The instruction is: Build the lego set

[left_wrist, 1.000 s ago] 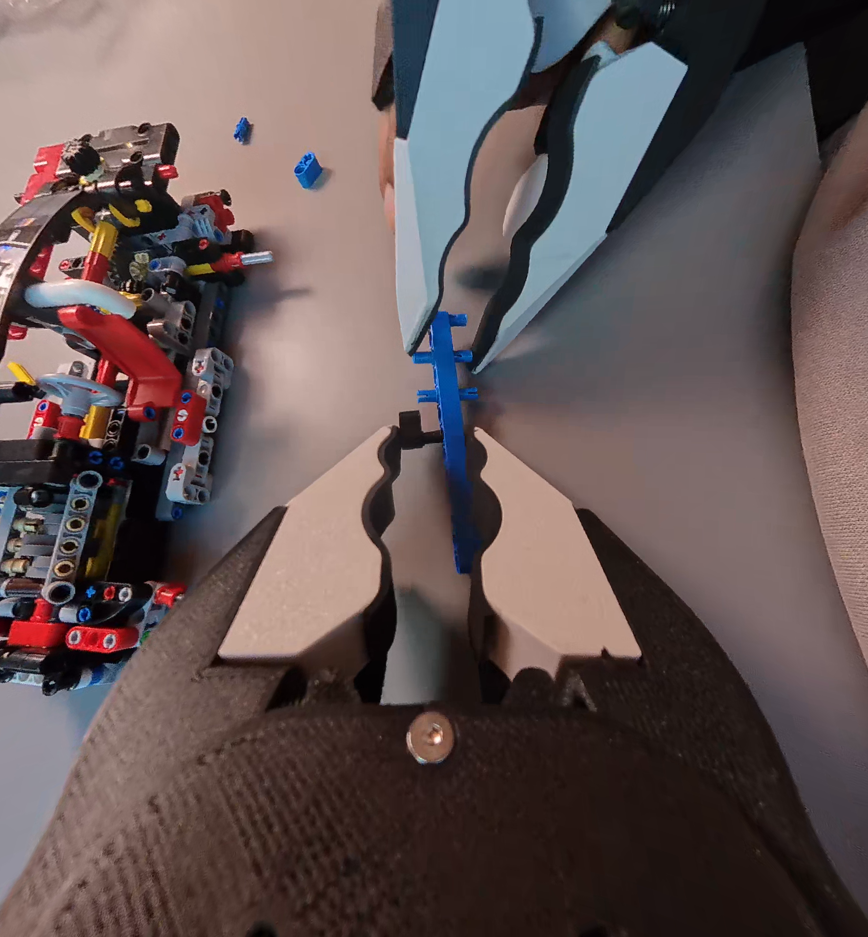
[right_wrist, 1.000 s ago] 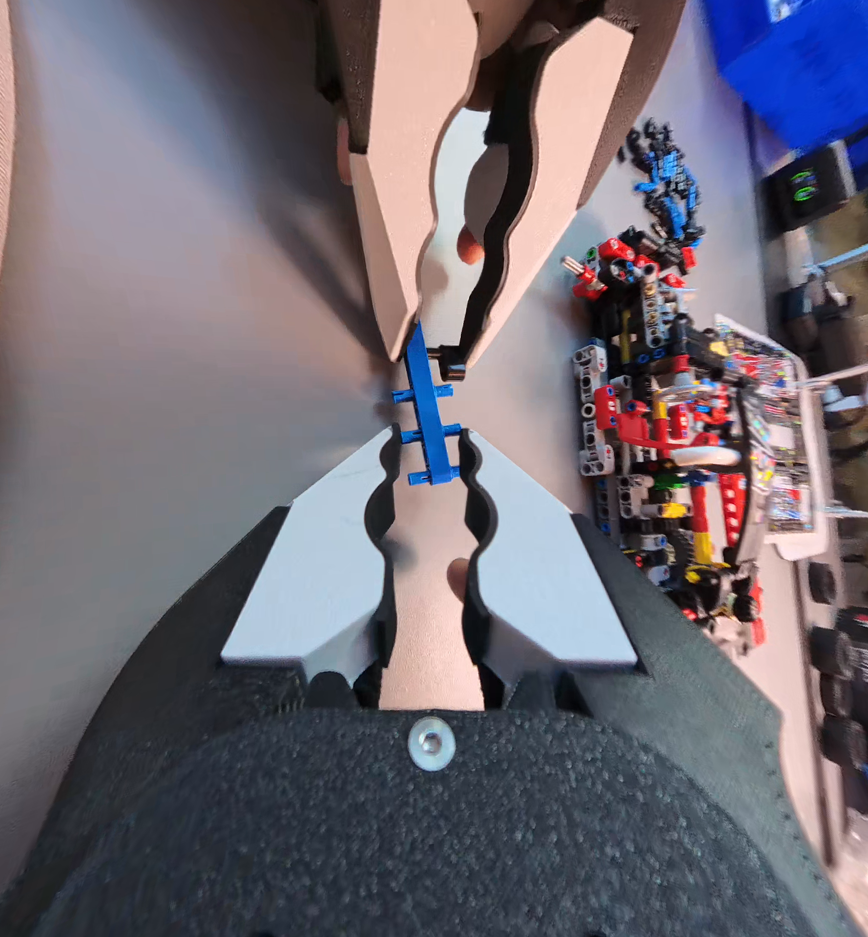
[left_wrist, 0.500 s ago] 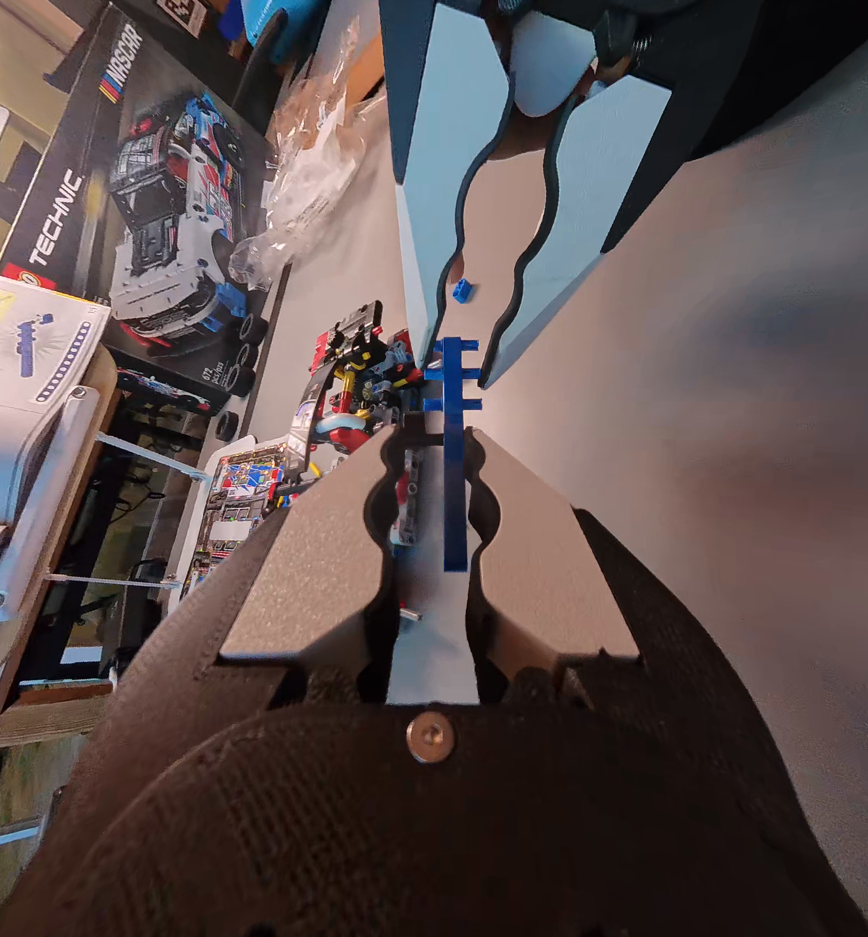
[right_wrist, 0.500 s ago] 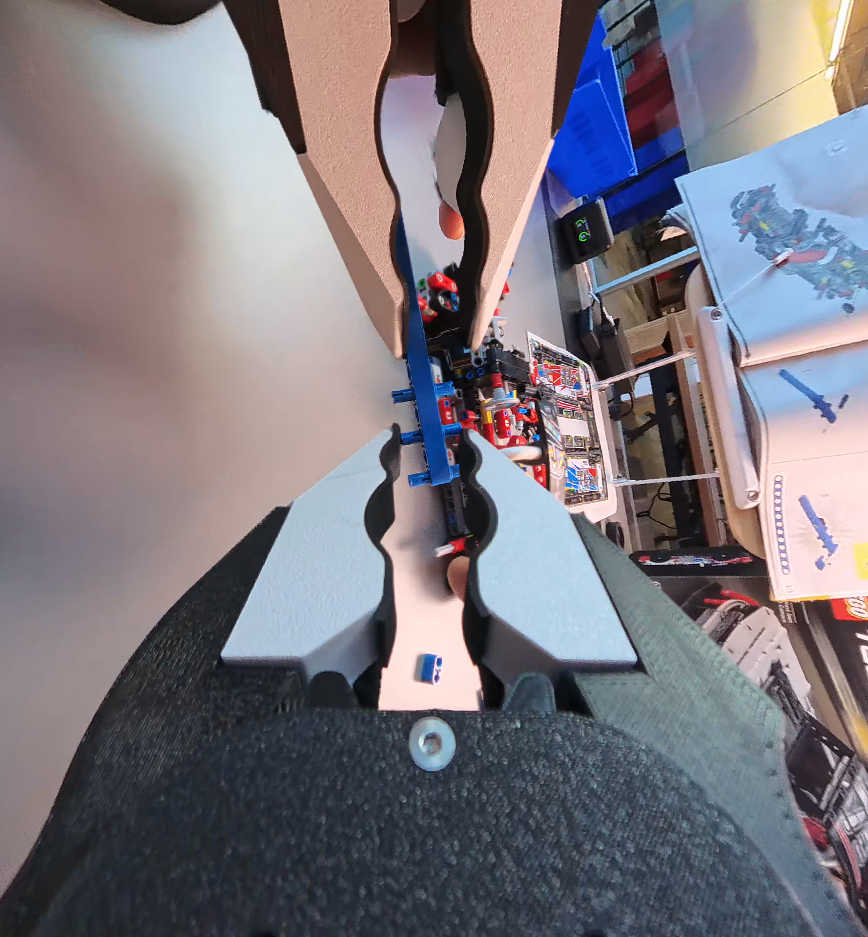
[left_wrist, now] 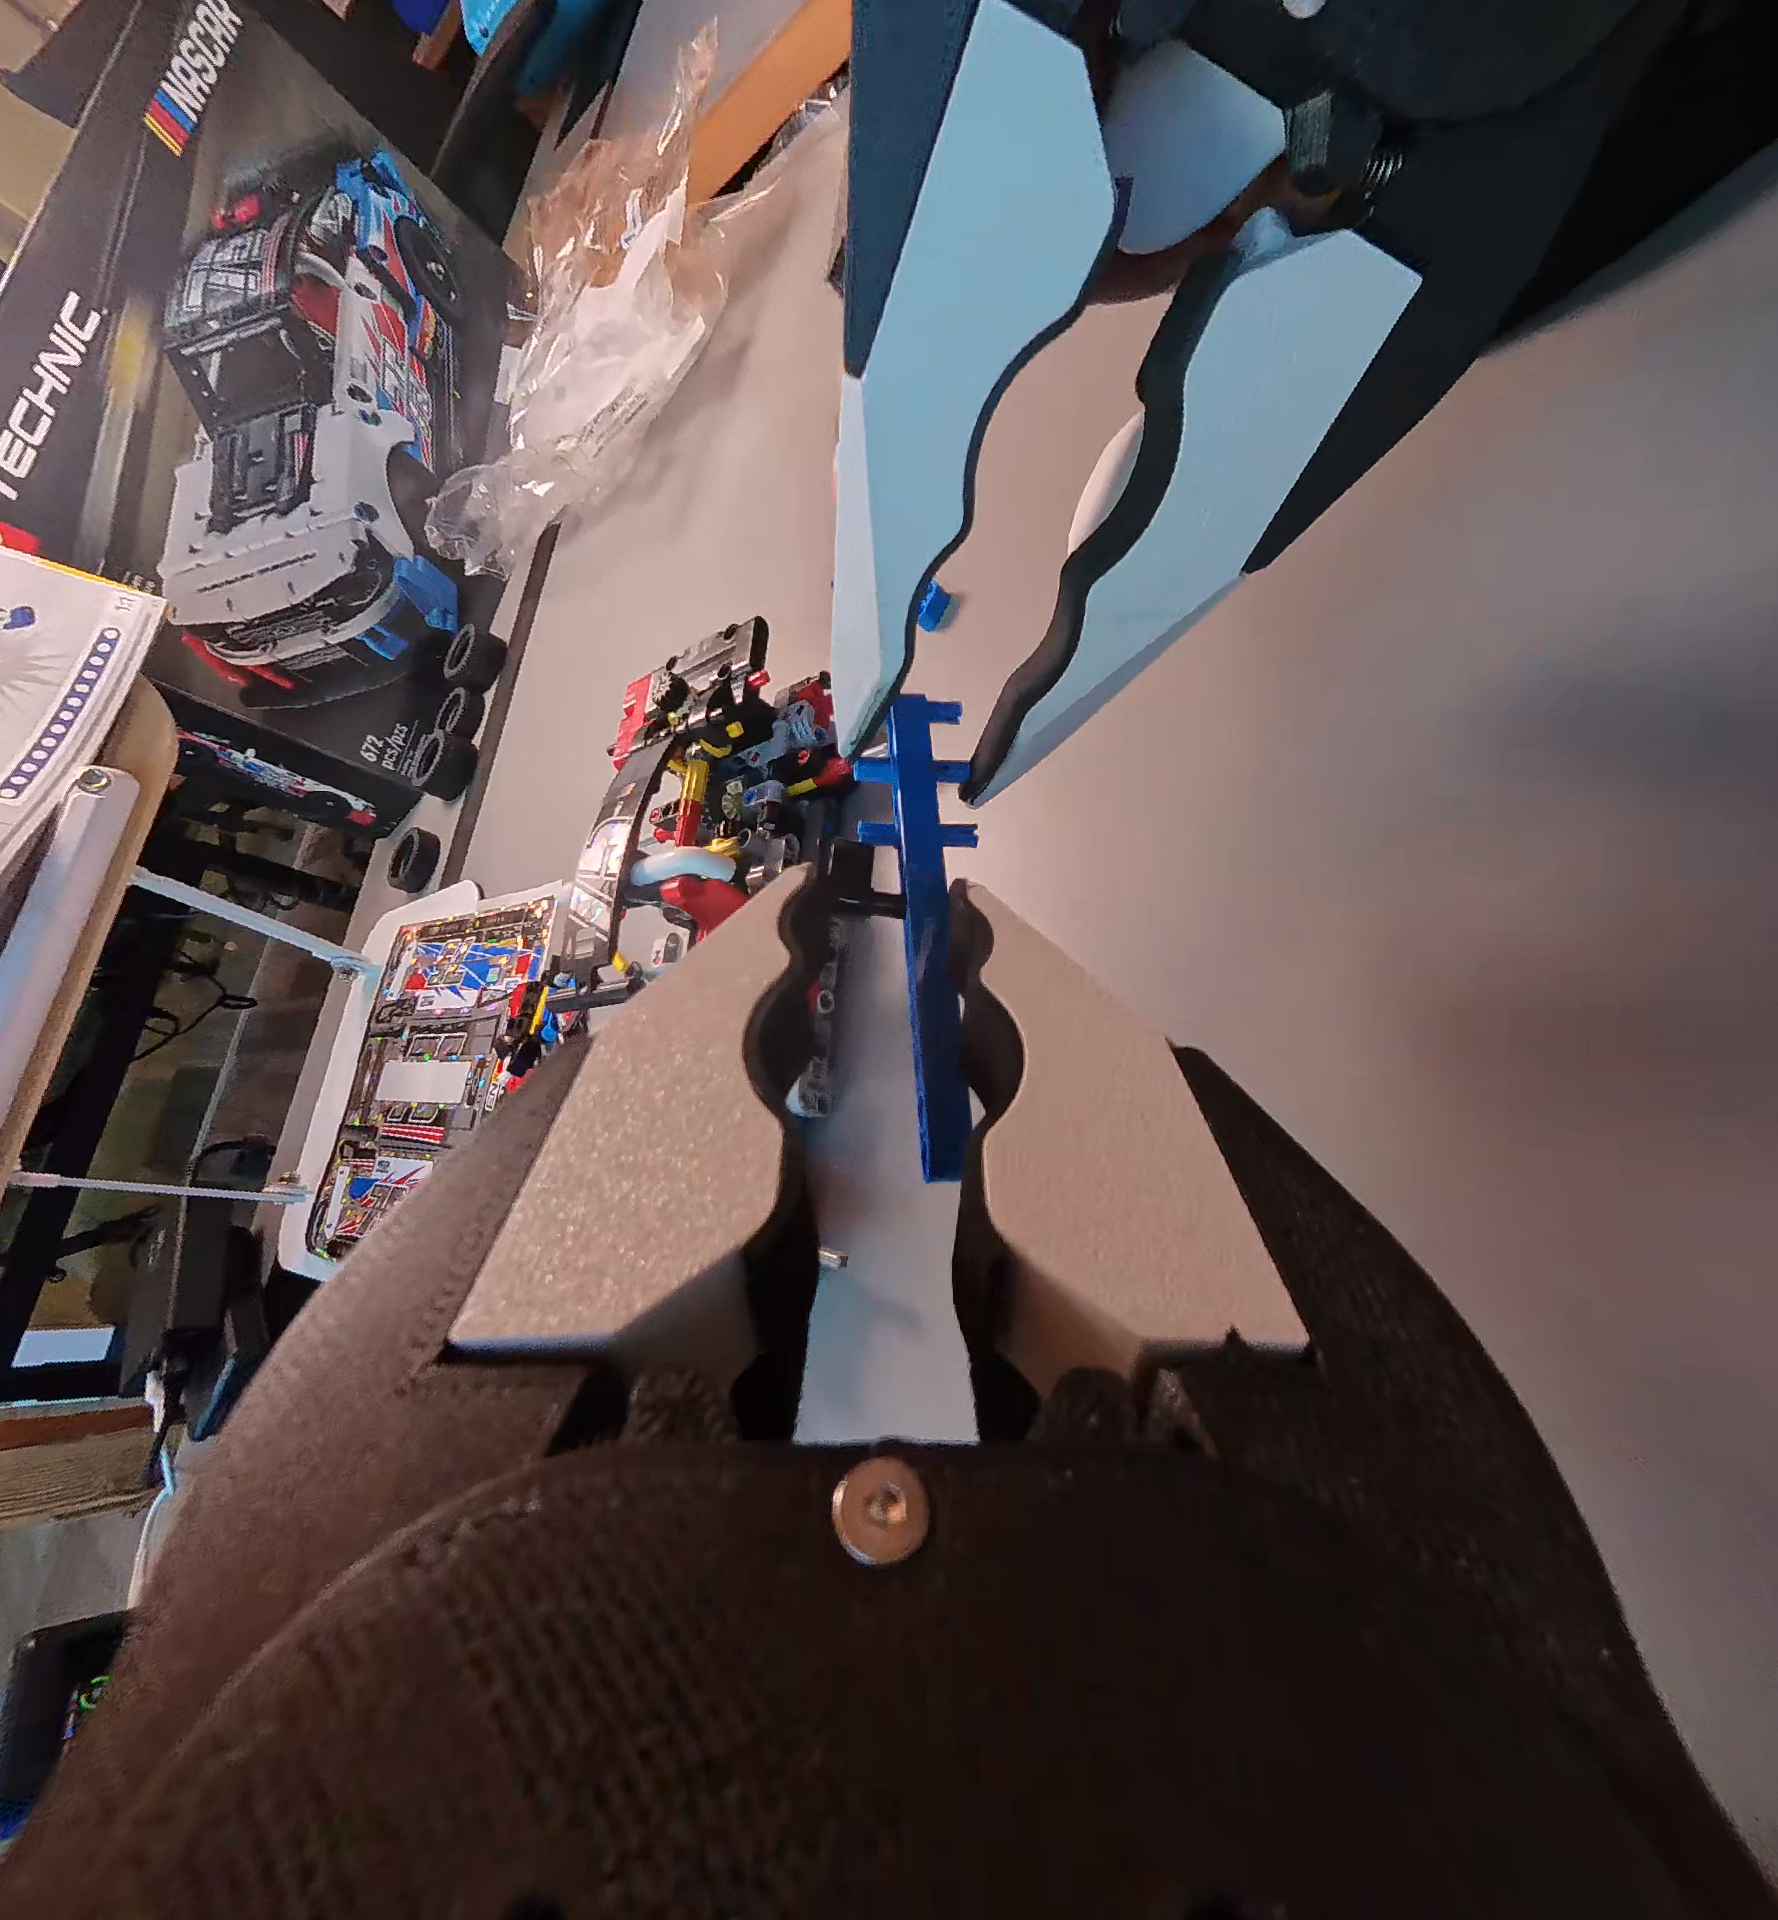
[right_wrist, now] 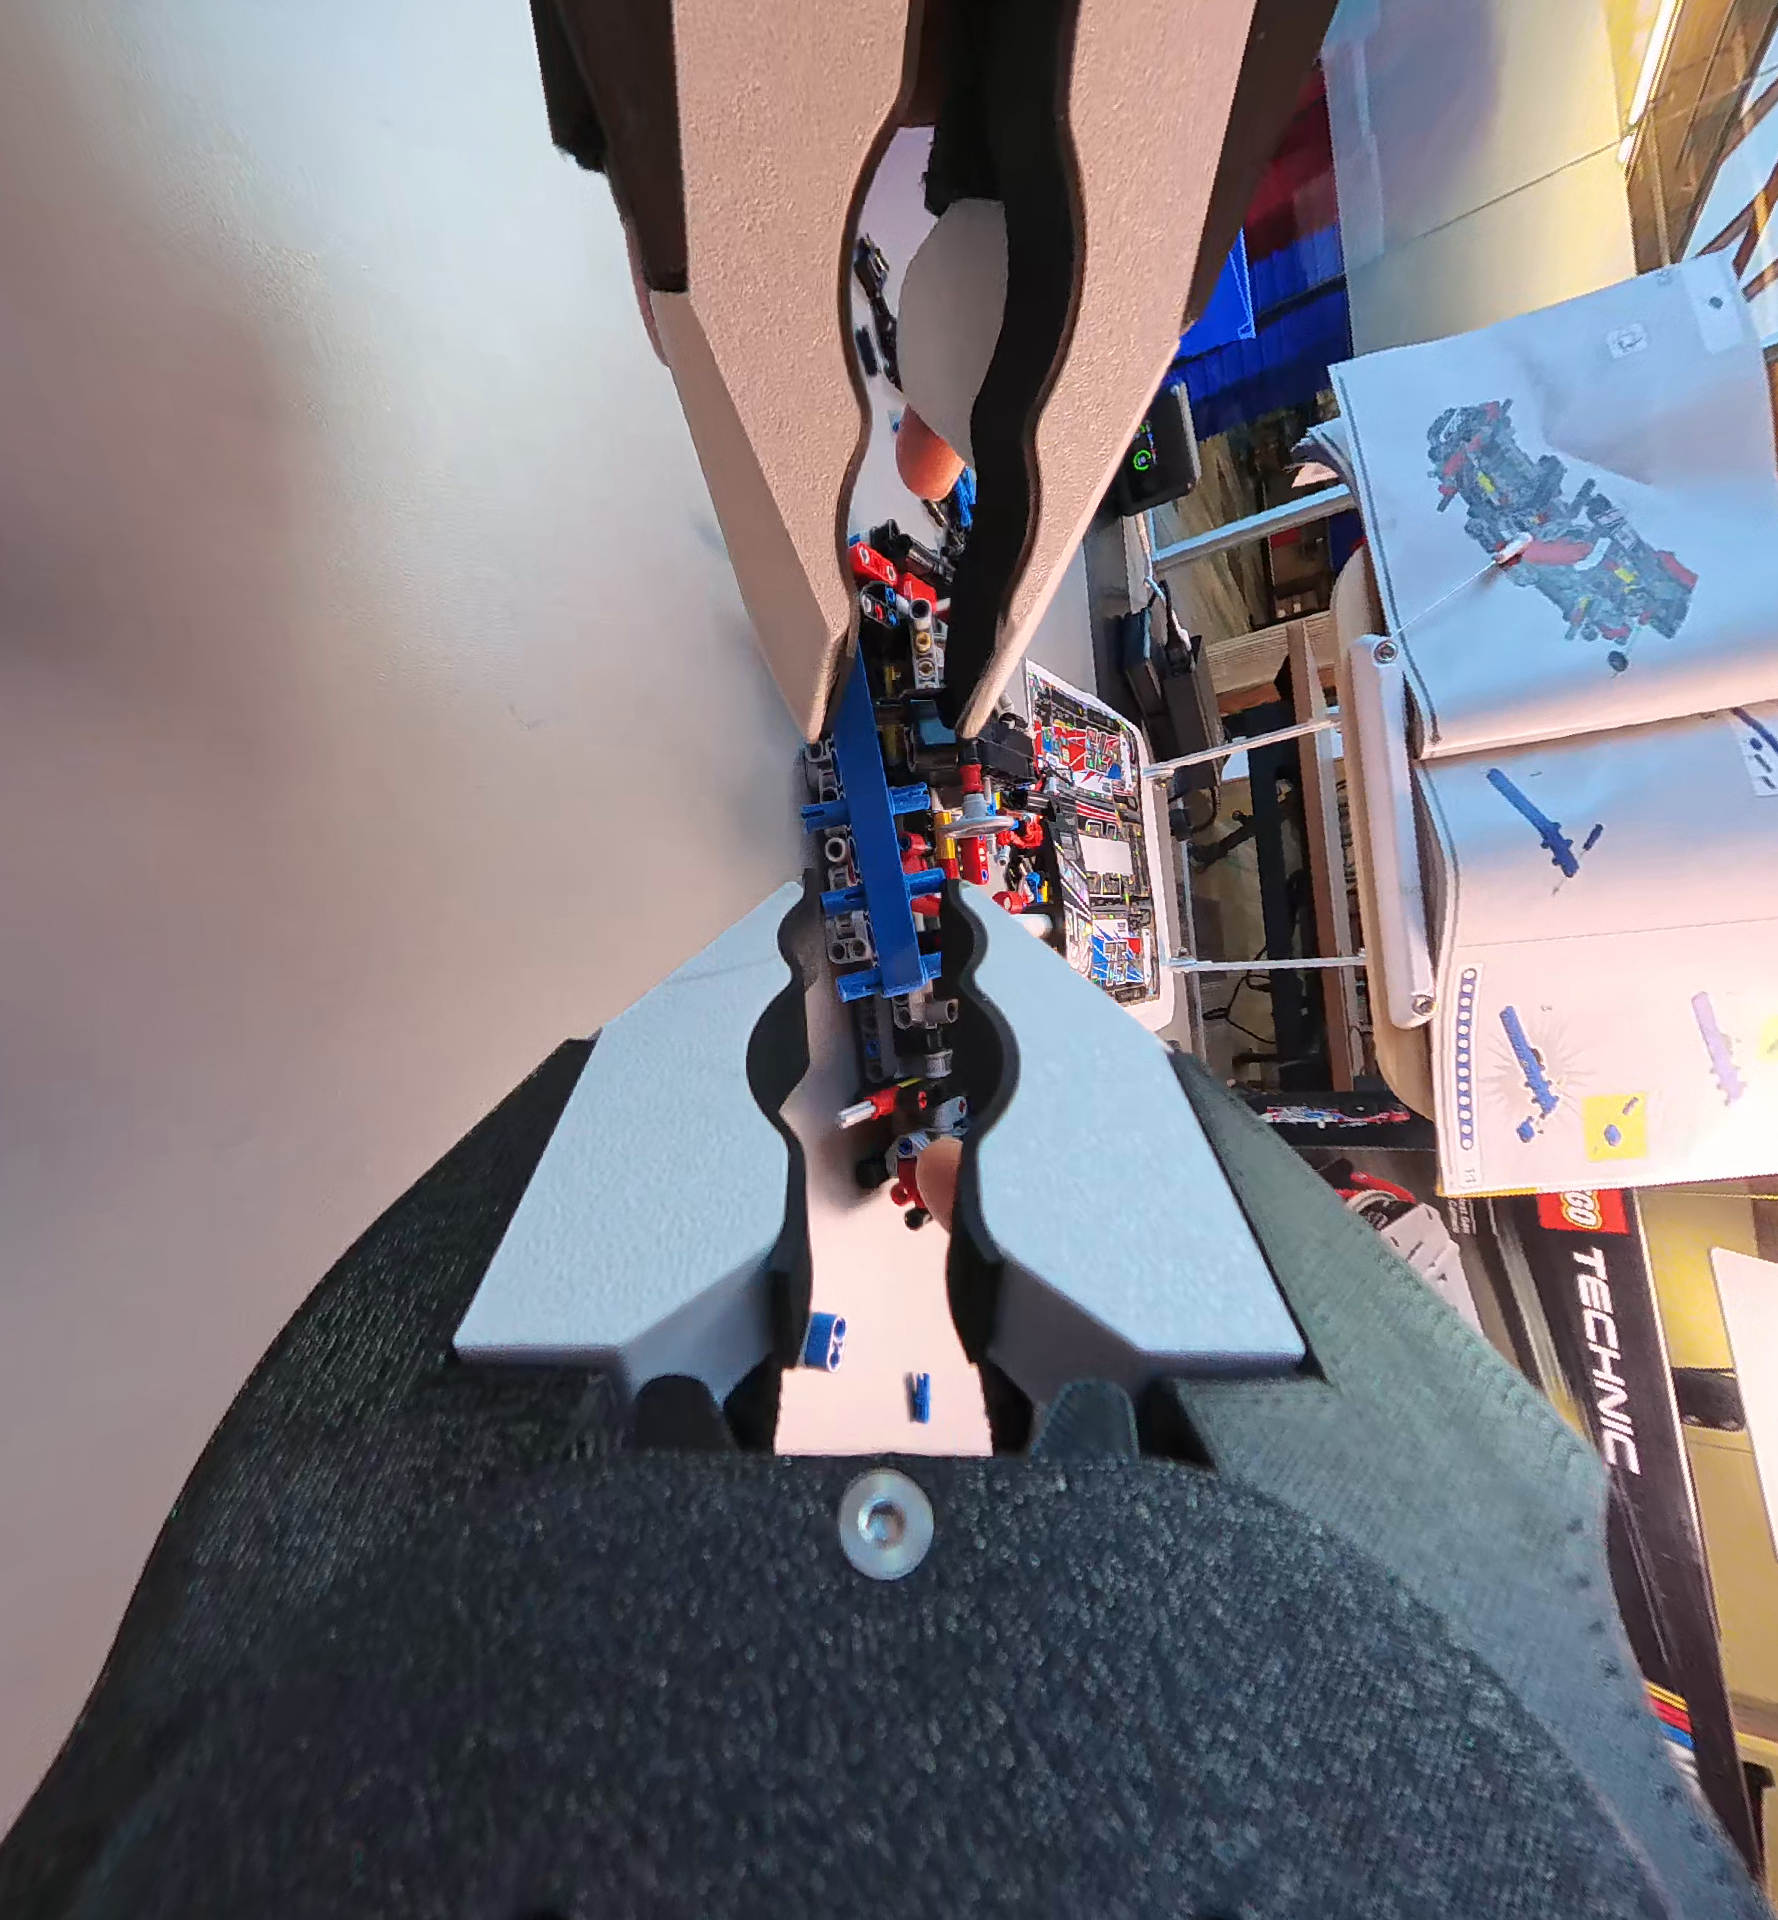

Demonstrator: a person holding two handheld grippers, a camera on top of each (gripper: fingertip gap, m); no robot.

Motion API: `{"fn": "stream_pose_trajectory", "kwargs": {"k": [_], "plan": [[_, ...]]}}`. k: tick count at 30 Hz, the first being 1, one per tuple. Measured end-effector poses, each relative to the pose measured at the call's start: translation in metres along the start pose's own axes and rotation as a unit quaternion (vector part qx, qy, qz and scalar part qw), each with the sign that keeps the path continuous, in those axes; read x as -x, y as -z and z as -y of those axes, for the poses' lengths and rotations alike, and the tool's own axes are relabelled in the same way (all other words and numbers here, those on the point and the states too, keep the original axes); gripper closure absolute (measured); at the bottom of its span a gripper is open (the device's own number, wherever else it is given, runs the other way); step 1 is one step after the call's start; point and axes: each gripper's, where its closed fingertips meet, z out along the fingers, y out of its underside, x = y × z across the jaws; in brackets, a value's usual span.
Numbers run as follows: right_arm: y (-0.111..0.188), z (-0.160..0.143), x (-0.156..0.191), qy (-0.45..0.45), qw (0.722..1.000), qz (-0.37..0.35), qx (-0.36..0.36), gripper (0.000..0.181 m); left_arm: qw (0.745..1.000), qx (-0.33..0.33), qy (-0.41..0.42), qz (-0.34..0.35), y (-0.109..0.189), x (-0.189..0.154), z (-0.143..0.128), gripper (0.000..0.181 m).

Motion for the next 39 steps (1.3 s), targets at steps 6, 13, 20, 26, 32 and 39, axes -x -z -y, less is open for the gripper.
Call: {"fn": "stream_pose_trajectory", "kwargs": {"k": [6, 13, 20, 26, 32, 39], "plan": [[0.006, 0.021, -0.008, 0.01, 1.0, -0.008, -0.028, 0.181, 1.0, -0.001, -0.013, -0.01, -0.011, -0.011, 0.002, 0.181], [0.008, -0.016, -0.002, -0.062, 0.997, 0.039, -0.004, 0.181, 0.998, 0.005, 0.053, -0.019, -0.005, 0.002, -0.021, 0.181], [-0.001, -0.038, 0.002, -0.116, 0.991, 0.06, 0.015, 0.176, 0.994, 0.011, 0.108, -0.032, -0.013, 0.004, -0.04, 0.181], [-0.019, -0.065, 0.027, -0.26, 0.945, 0.188, 0.059, 0.156, 0.97, 0.045, 0.227, -0.076, -0.016, 0.004, -0.069, 0.154], [-0.044, -0.027, 0.022, -0.291, 0.923, 0.252, 0.013, 0.162, 0.959, 0.067, 0.262, -0.089, -0.015, 0.001, -0.088, 0.153], [-0.053, -0.058, 0.035, -0.281, 0.907, 0.294, 0.109, 0.16, 0.963, 0.083, 0.245, -0.075, -0.022, -0.003, -0.093, 0.162]]}}
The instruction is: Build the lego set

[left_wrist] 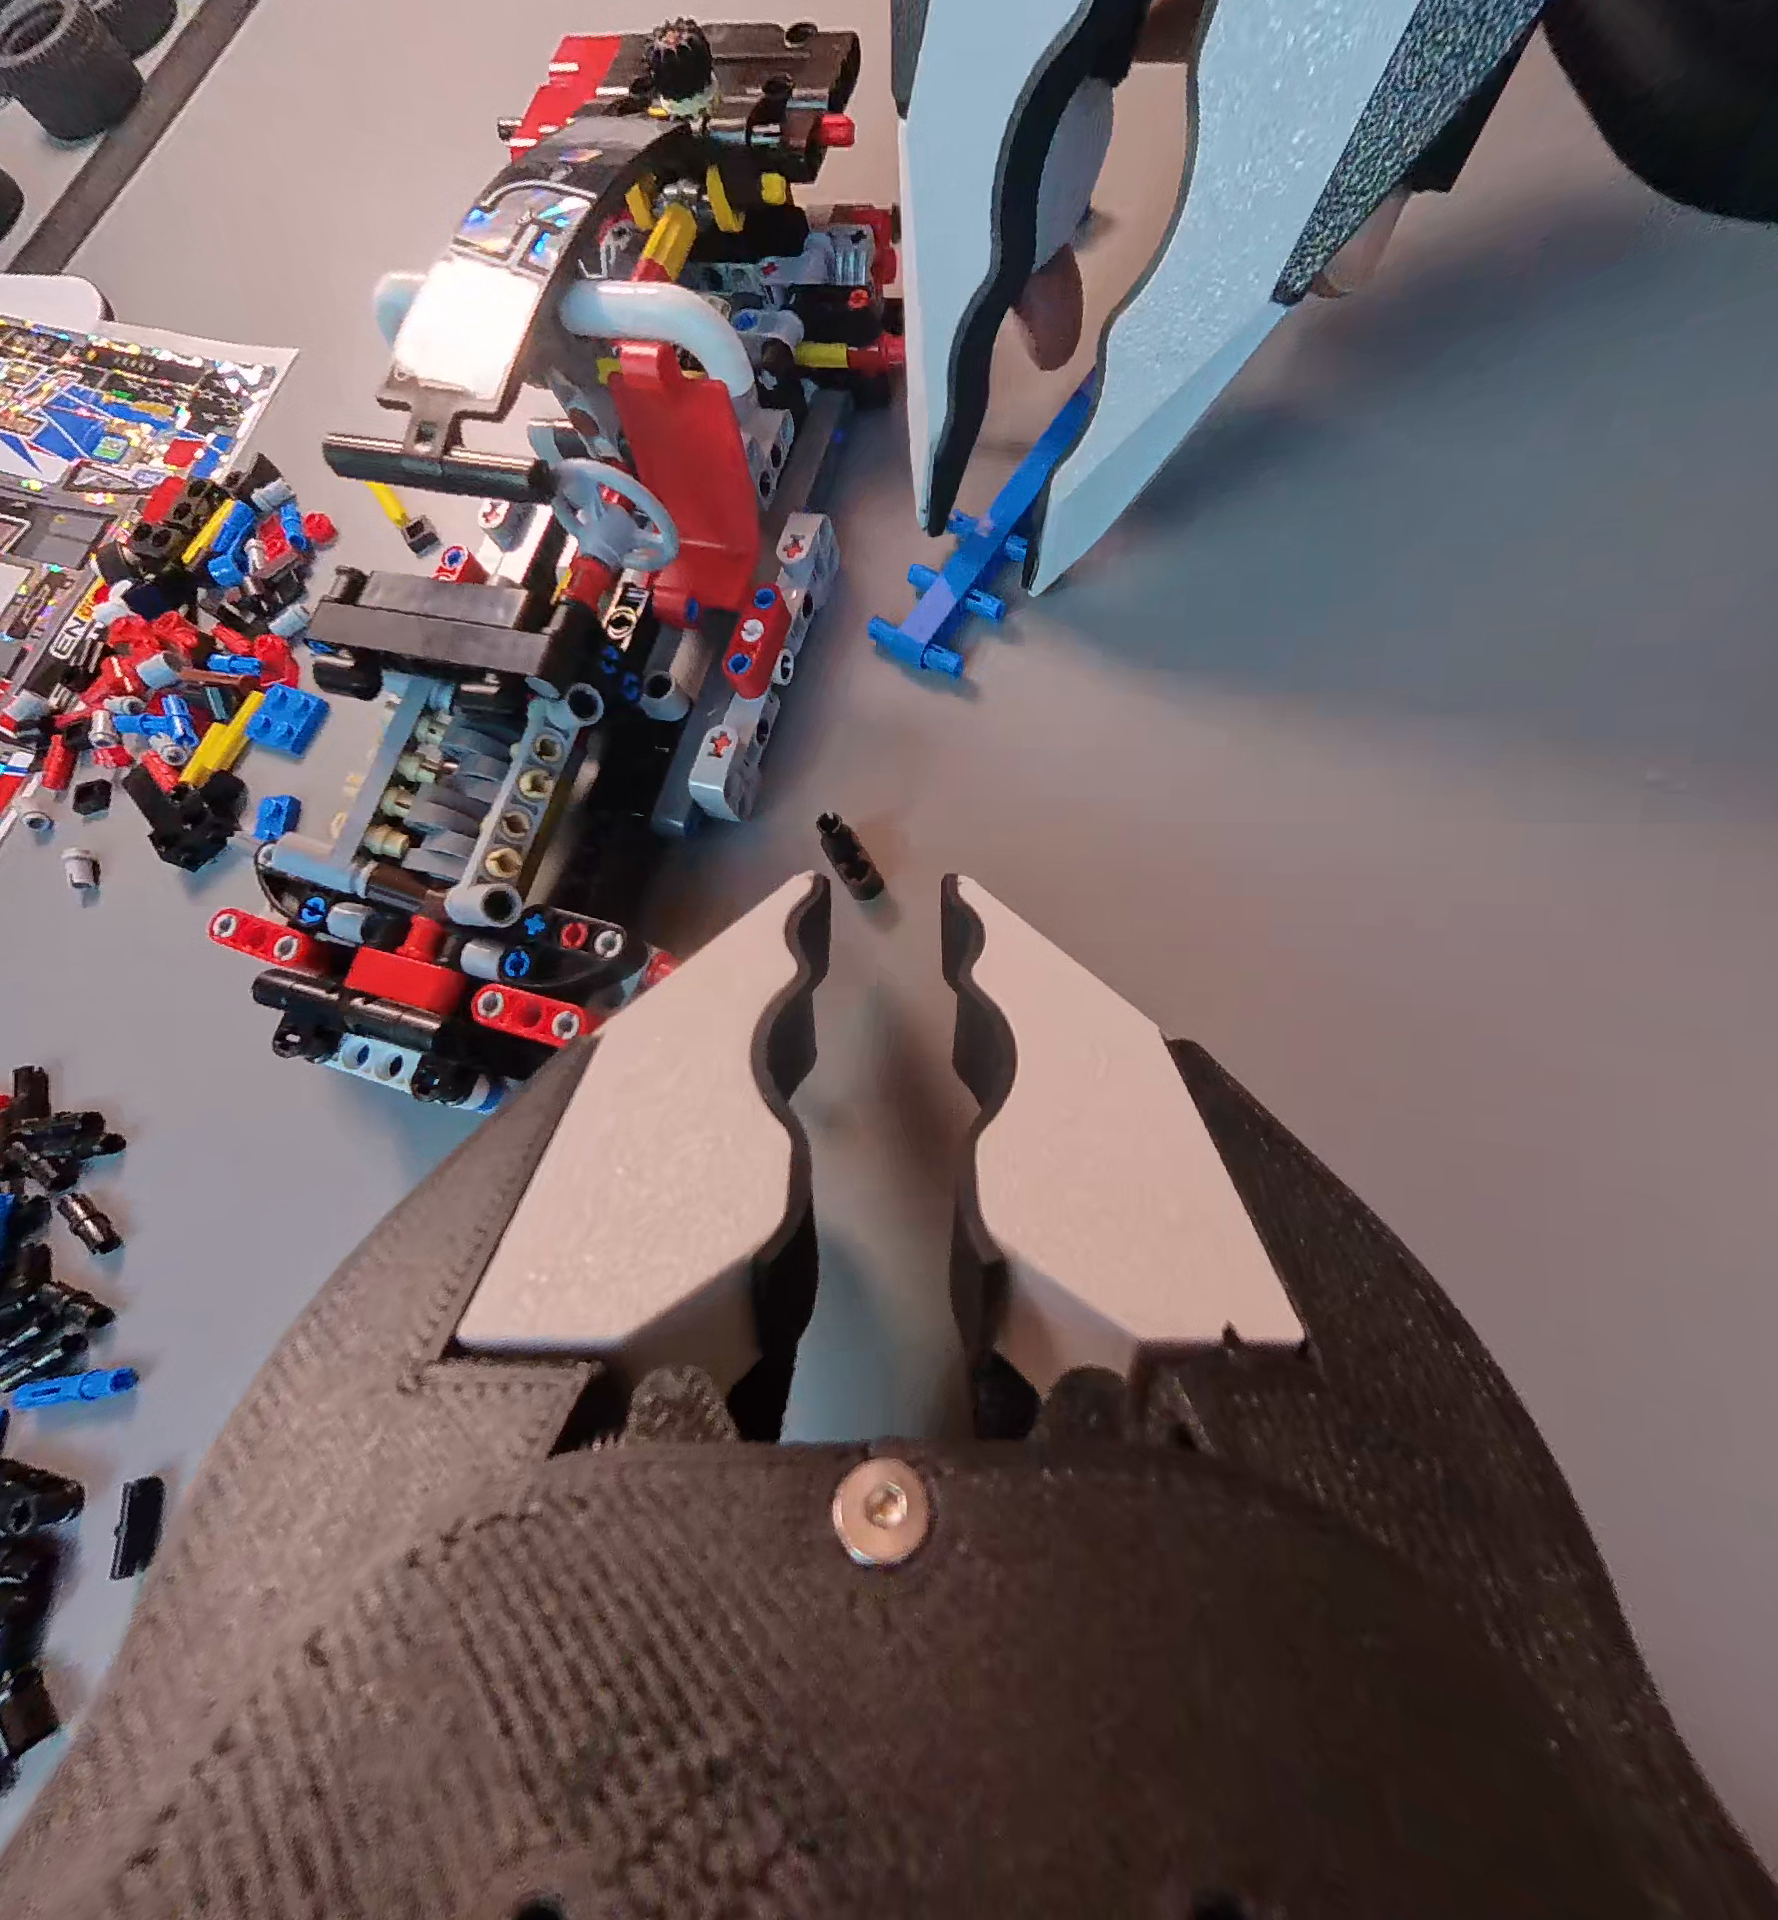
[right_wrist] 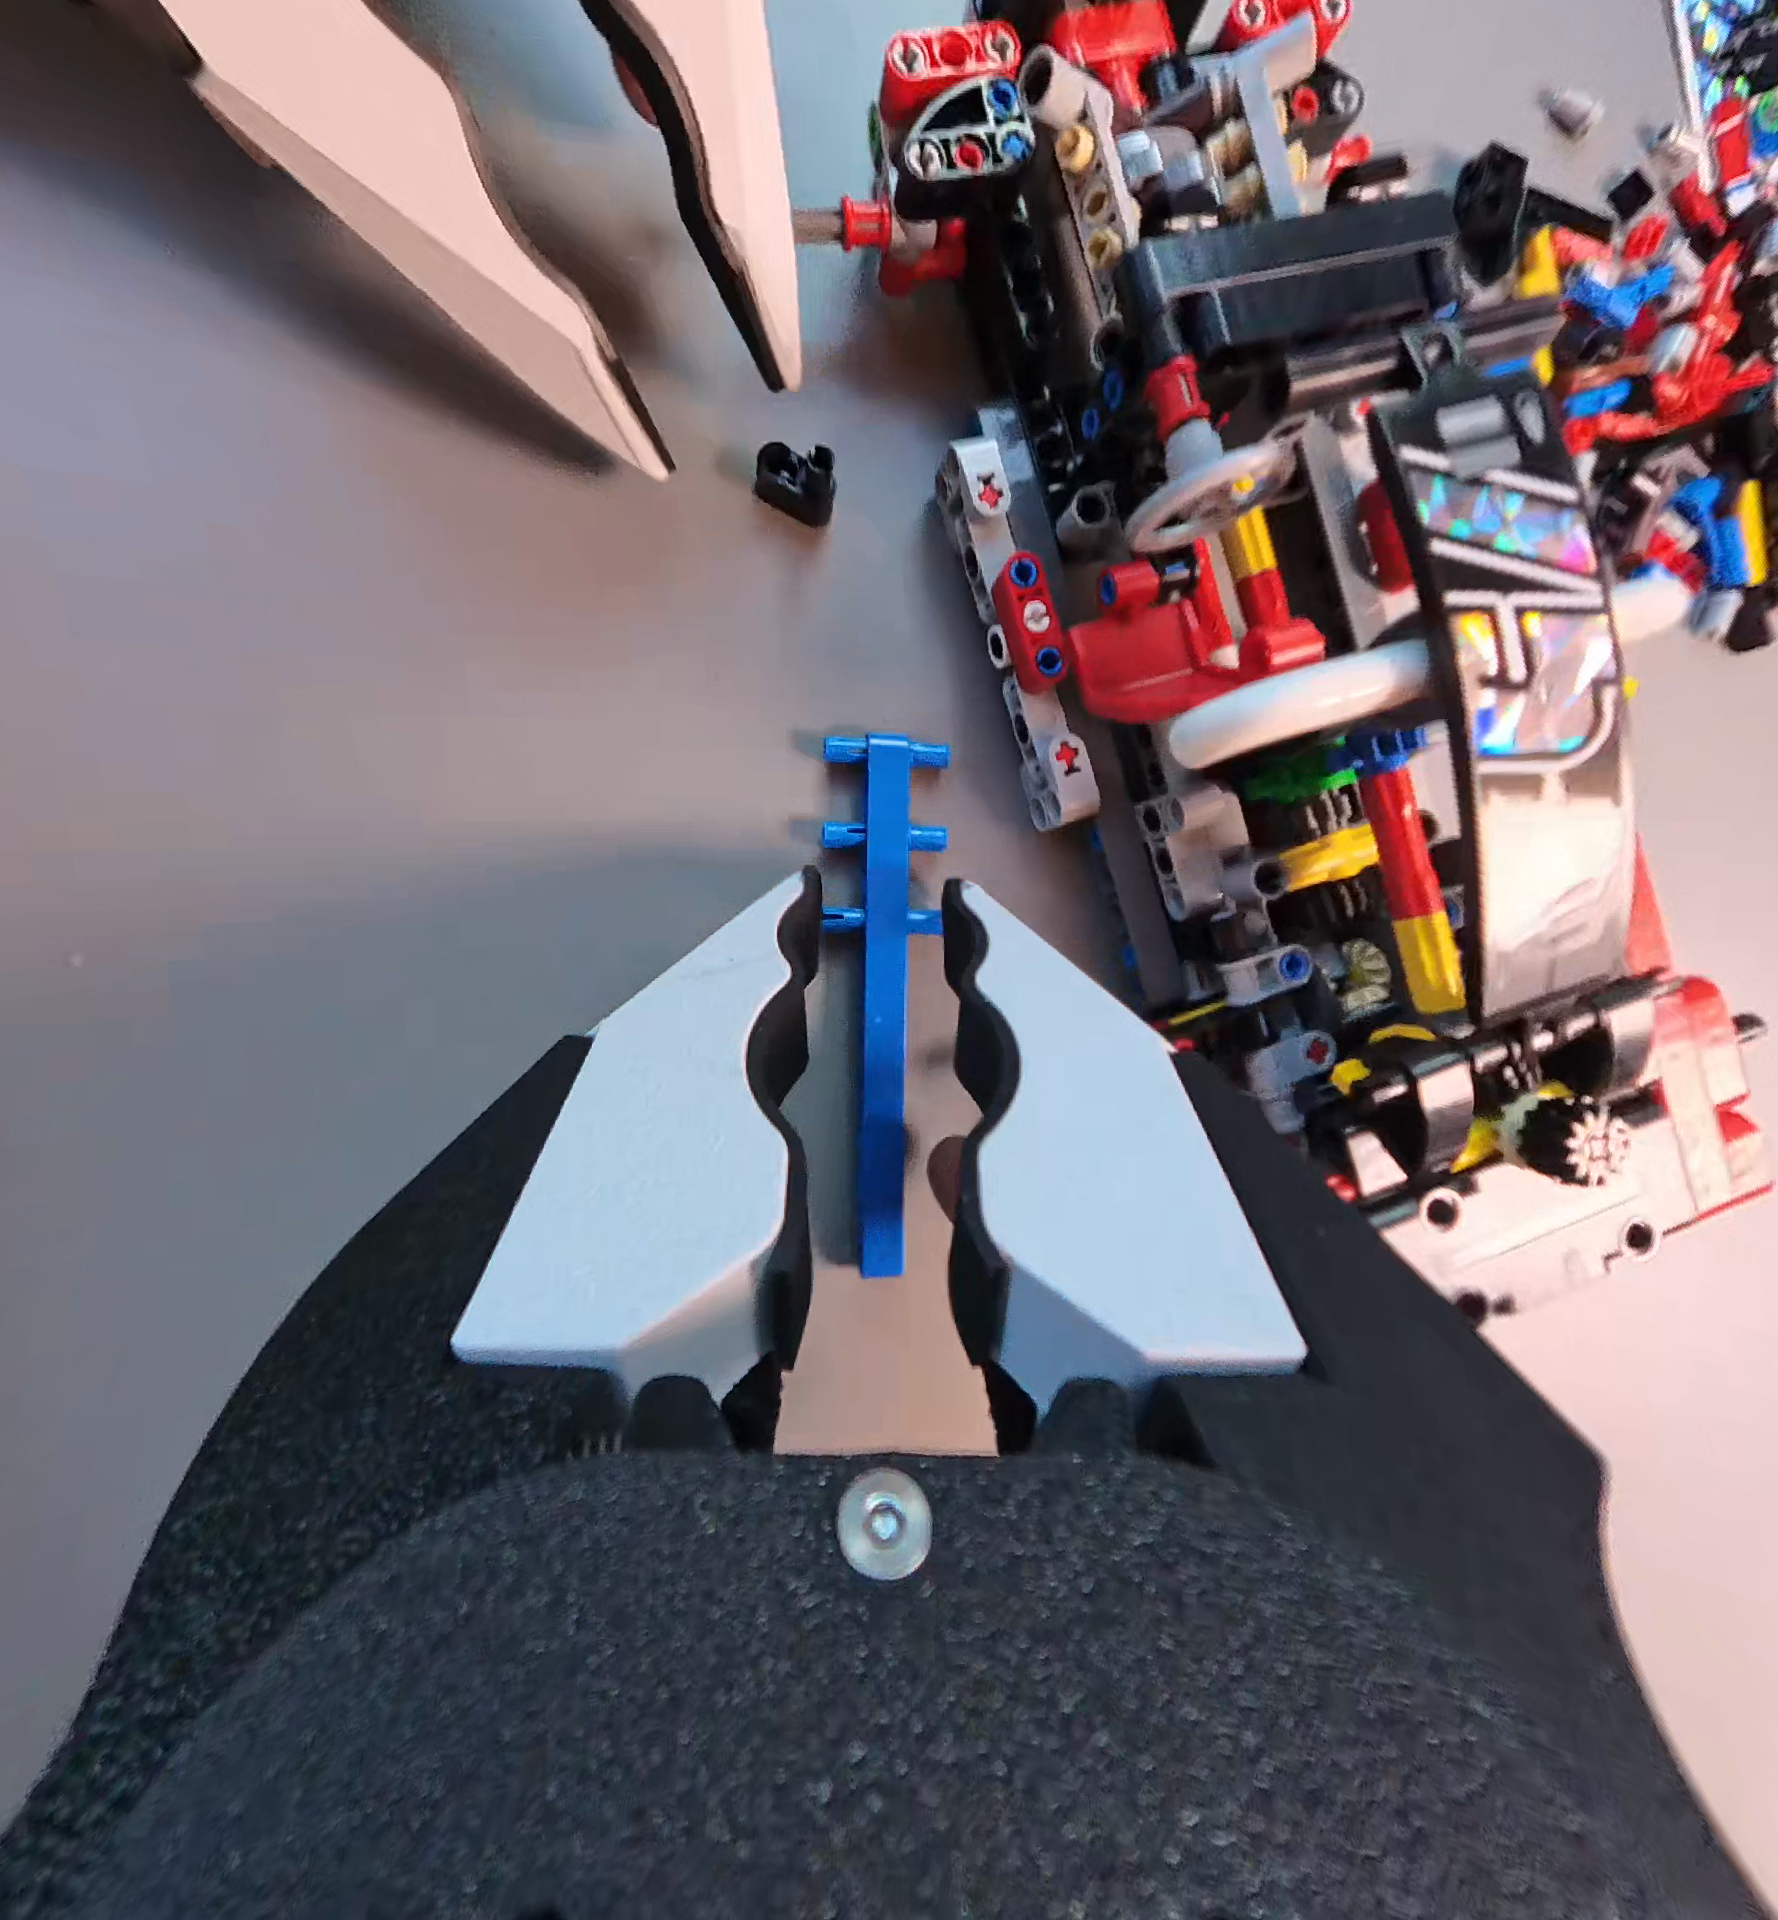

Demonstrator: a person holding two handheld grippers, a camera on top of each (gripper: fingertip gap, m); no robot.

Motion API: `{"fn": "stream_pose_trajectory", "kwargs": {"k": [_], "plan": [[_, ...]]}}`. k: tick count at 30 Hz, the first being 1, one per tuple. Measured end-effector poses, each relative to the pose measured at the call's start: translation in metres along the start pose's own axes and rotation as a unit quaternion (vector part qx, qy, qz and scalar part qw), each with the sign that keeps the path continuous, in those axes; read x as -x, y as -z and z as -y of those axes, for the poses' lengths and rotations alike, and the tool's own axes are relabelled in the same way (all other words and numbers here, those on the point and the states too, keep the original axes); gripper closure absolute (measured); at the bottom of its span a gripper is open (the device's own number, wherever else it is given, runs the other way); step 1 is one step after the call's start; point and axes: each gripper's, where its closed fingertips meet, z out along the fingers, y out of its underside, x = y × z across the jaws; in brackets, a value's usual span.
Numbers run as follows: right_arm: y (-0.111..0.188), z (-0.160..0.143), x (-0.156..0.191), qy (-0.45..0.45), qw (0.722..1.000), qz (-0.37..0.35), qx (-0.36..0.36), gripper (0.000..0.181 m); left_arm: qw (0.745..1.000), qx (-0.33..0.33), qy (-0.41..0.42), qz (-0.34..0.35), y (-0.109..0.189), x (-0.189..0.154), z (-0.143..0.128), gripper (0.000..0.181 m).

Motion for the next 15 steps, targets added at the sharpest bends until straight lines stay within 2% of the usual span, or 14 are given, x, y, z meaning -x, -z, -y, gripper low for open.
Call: {"fn": "stream_pose_trajectory", "kwargs": {"k": [4, 5, 8, 10, 13, 15], "plan": [[0.003, -0.005, 0.005, -0.016, 1.0, 0.027, -0.001, 0.162, 0.997, -0.035, 0.054, -0.042, 0.003, -0.004, 0.011, 0.162], [0.004, -0.002, 0.008, 0.009, 1.0, 0.024, -0.015, 0.168, 0.994, -0.047, 0.08, -0.059, 0.004, -0.006, 0.014, 0.161], [0.006, 0.008, 0.011, 0.116, 0.99, -0.052, -0.063, 0.168, 0.97, -0.087, 0.184, -0.134, 0.009, -0.017, 0.027, 0.157], [0.014, 0.024, 0.013, 0.188, 0.968, -0.121, -0.111, 0.168, 0.951, -0.103, 0.239, -0.167, 0.011, -0.018, 0.032, 0.152], [0.029, 0.046, 0.022, 0.301, 0.915, -0.219, -0.154, 0.169, 0.924, -0.143, 0.281, -0.217, 0.018, -0.022, 0.047, 0.147], [0.037, 0.06, 0.031, 0.341, 0.884, -0.258, -0.187, 0.169, 0.92, -0.154, 0.279, -0.228, 0.02, -0.025, 0.052, 0.158]]}}
